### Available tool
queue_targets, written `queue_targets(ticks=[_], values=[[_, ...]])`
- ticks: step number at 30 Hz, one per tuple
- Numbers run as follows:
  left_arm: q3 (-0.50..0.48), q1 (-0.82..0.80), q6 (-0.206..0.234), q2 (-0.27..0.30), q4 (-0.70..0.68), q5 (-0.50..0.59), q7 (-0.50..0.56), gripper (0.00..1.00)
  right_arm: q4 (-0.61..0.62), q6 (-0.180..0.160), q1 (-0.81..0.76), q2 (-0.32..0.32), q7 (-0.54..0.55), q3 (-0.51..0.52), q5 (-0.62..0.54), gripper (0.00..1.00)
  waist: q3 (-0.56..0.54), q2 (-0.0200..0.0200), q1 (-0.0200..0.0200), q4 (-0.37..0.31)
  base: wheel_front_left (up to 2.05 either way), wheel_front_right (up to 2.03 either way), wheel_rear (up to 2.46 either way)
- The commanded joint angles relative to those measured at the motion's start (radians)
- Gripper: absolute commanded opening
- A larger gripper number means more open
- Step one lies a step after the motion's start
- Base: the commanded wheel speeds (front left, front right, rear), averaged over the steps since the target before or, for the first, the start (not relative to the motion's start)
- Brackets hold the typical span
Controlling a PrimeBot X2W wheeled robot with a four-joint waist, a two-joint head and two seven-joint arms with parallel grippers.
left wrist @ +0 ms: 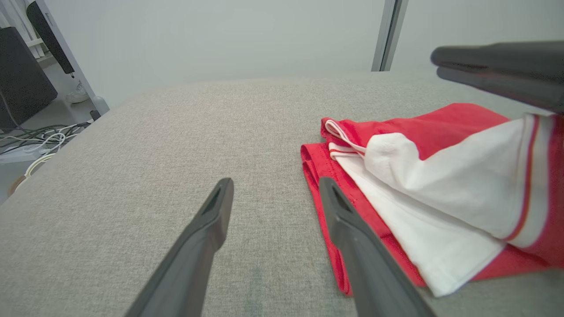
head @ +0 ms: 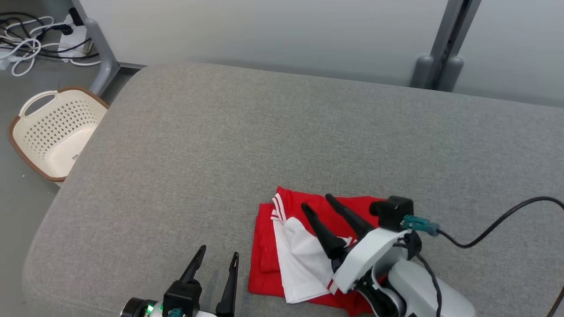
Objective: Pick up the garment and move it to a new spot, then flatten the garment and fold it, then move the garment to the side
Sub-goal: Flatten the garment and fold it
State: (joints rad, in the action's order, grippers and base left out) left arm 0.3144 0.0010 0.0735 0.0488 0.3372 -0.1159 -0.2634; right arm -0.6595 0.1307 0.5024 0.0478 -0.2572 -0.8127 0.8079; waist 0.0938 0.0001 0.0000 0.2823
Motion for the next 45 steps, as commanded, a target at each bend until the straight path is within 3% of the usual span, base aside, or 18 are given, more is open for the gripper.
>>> queue_targets(ticks=[1,8,13,23,31,32,35,44,45], values=[[-0.008,-0.015,0.010,0.004,-0.006,-0.007,-0.001,1.00,0.013,0.000,0.016,0.007,-0.010,0.063,-0.044,1.00,-0.002,-0.0001,0.0000,-0.022,0.00,0.00,0.00],[-0.023,-0.017,0.017,0.004,-0.016,-0.009,-0.001,1.00,0.085,0.000,-0.081,0.005,-0.009,0.299,-0.229,1.00,-0.007,-0.0001,0.0000,-0.075,0.00,0.00,0.00],[-0.030,-0.017,0.016,0.004,-0.018,-0.010,-0.001,1.00,0.132,0.000,-0.151,0.005,-0.009,0.352,-0.268,1.00,-0.010,-0.0001,0.0000,-0.097,0.00,0.00,0.00],[-0.057,0.007,0.015,0.004,-0.017,-0.004,-0.001,1.00,0.240,0.000,-0.287,0.050,-0.008,0.237,-0.214,1.00,-0.027,-0.0001,0.0000,-0.134,0.00,0.00,0.00],[-0.058,-0.003,0.009,0.004,-0.015,-0.004,-0.001,1.00,0.206,0.000,-0.278,0.089,-0.005,0.108,-0.145,1.00,-0.020,-0.0001,0.0000,-0.131,0.00,0.00,0.00],[-0.058,-0.005,0.011,0.004,-0.016,-0.006,-0.001,1.00,0.200,0.000,-0.268,0.089,-0.005,0.098,-0.141,0.90,-0.018,-0.0001,0.0000,-0.128,0.00,0.00,0.00],[-0.059,-0.008,0.015,0.004,-0.017,-0.011,-0.001,1.00,0.181,0.000,-0.240,0.092,-0.005,0.058,-0.140,0.00,-0.013,-0.0001,0.0000,-0.119,0.00,0.00,0.00],[-0.062,-0.009,0.017,0.004,-0.014,-0.018,-0.001,1.00,0.187,0.000,-0.142,0.074,0.020,-0.138,-0.069,0.00,-0.009,-0.0001,0.0000,-0.100,0.00,0.00,0.00],[-0.061,-0.008,0.017,0.004,-0.013,-0.018,-0.001,1.00,0.193,0.000,-0.118,0.066,0.034,-0.179,-0.032,0.44,-0.010,-0.0001,0.0000,-0.100,0.00,0.00,0.00]])
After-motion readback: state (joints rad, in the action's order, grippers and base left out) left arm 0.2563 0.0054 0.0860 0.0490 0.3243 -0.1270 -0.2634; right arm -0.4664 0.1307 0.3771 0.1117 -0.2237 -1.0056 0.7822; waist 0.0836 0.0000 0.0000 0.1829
